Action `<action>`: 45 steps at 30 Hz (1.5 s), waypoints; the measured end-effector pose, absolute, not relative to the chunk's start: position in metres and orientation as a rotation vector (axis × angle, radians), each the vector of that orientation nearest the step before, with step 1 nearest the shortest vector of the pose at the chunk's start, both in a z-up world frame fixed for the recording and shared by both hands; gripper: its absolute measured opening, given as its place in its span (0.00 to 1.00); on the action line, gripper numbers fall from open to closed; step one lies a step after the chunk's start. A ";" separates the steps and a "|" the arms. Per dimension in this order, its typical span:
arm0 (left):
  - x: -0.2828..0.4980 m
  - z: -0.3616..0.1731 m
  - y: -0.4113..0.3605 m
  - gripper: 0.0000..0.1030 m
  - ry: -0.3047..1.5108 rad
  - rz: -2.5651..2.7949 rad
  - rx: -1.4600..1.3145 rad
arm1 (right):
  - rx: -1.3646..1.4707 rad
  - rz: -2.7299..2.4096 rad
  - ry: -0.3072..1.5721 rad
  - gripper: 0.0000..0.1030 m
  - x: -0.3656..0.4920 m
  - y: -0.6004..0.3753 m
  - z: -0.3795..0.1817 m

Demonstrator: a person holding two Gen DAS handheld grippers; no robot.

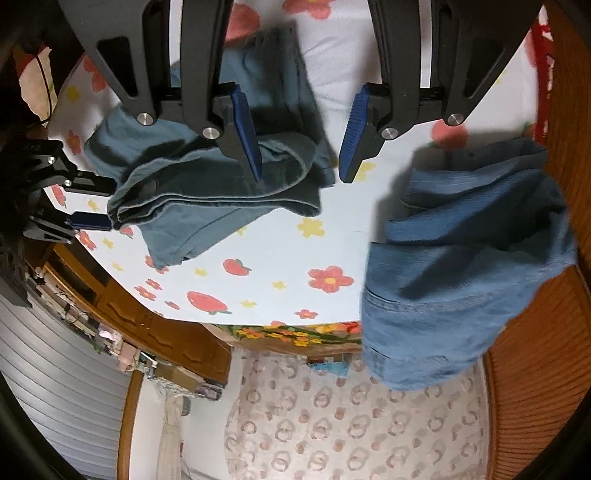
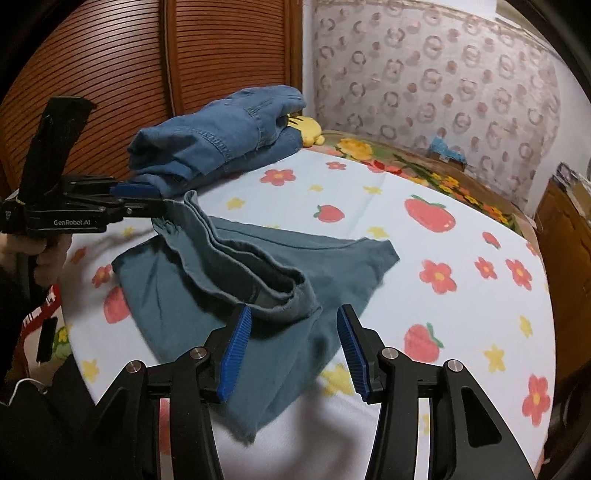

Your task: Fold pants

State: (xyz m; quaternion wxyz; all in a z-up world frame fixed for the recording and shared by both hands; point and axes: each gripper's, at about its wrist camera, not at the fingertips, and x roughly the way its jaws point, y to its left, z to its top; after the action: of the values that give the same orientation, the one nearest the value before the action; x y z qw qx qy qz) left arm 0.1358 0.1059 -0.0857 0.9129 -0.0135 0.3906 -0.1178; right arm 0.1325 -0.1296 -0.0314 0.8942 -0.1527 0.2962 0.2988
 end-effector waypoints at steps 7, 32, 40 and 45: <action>0.148 -0.099 0.105 0.11 0.846 -0.282 -0.038 | -0.310 0.665 0.615 0.13 0.152 -0.125 -0.030; 0.158 -0.073 0.099 0.45 0.783 -0.212 -0.006 | -0.221 0.505 0.608 0.21 0.186 -0.114 -0.023; 0.138 -0.075 0.093 0.46 0.776 -0.234 0.003 | -0.178 0.535 0.606 0.38 0.171 -0.126 -0.019; 0.136 -0.090 0.085 0.46 0.815 -0.242 0.026 | -0.228 0.581 0.643 0.38 0.167 -0.114 -0.029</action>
State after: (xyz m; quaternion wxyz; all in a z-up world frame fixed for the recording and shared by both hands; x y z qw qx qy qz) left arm 0.1363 0.0851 -0.0900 0.9110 0.0128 0.3953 -0.1171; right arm 0.1673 -0.1142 -0.0287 0.9014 -0.1103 0.3107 0.2807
